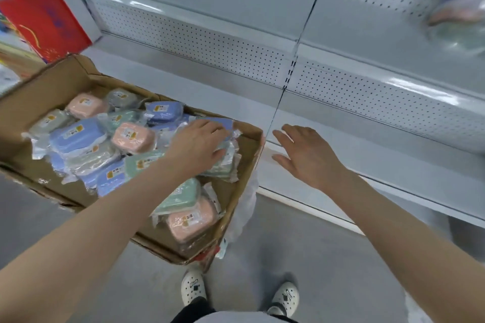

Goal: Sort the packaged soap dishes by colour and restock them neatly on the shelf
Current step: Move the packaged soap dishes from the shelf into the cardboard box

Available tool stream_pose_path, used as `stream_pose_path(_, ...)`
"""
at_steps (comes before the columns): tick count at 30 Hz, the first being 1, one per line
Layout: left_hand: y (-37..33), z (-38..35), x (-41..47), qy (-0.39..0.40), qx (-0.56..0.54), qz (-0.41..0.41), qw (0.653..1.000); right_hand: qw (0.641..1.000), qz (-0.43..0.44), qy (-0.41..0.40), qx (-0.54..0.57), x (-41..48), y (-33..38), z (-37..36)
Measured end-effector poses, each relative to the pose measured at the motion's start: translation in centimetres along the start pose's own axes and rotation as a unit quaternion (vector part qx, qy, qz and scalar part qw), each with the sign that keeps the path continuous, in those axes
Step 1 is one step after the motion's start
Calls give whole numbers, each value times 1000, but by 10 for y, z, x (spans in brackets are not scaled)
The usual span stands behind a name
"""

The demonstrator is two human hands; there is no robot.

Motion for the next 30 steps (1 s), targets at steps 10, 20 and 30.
stream_pose_path(10,-193,-1,150,-122,-17,-152,981,989,-111,-63,-72,-147,-187,41)
stream_pose_path(20,-312,14,293,-120,-85,-138,979,961,-239,-94,-104,-207,-346,85)
stream_pose_path(30,-334,-14,443,-70,-80,-117,987,948,-301,-54,-89,-153,-454,69)
Point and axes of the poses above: each hand's wrist, its own x-axis towards the middle knuckle, its own z-axis out of the back of the hand, y = z × x, the point moved 2 cm from there along x, towards the middle knuckle, and after that the axes turned 4 degrees about -x, right-handed, at the moved point
